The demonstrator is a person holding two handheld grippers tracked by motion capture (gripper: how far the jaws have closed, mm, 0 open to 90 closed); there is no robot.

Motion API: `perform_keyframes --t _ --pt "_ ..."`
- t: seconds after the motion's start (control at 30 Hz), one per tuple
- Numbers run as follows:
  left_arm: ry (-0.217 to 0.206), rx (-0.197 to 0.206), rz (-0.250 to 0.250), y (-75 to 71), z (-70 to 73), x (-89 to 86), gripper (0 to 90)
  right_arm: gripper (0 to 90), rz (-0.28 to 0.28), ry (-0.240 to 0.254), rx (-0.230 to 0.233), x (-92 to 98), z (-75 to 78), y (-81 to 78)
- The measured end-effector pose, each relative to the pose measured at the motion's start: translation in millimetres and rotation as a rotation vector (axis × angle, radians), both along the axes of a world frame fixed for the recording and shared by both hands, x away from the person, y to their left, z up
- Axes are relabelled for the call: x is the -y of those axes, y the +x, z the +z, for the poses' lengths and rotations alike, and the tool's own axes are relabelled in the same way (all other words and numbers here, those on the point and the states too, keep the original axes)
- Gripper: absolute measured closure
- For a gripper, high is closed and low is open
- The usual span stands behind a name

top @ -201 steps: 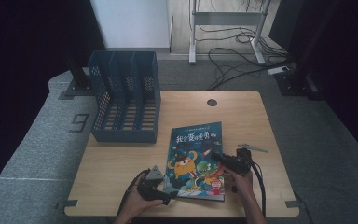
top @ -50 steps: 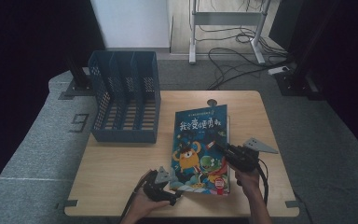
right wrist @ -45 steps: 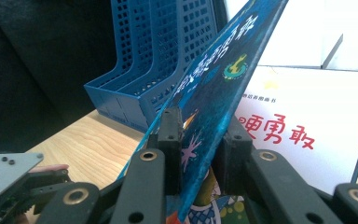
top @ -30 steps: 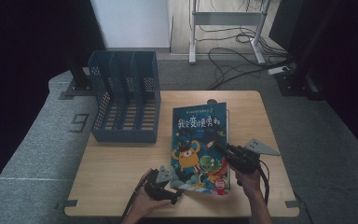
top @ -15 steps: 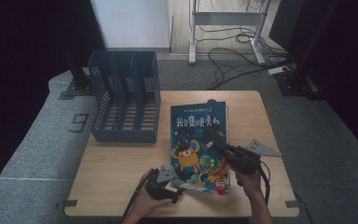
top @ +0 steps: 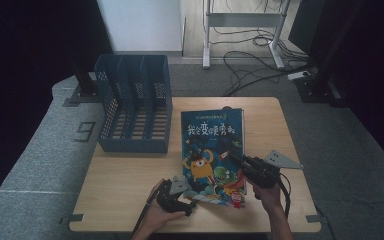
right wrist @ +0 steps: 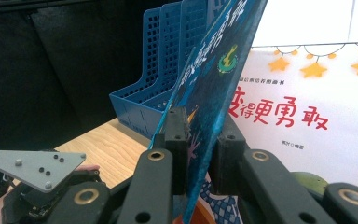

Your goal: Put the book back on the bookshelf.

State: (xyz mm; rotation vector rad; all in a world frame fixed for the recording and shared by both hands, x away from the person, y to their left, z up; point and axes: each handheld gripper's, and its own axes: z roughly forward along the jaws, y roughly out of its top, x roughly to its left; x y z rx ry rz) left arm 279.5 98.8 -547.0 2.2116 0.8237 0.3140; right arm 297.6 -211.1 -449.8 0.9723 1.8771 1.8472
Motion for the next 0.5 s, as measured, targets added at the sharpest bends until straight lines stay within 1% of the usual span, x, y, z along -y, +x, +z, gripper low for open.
perform_keyframes --t 0.23,0.5 --pt "0.004 0.002 0.009 2.6 0.0 0.5 8.0 78.3 -0.004 -0.004 0.003 0.7 0.4 -0.7" --pt "0.011 0.004 0.021 5.5 0.0 1.7 8.2 79.3 0.014 -0.003 0.015 0.1 2.1 -2.3"
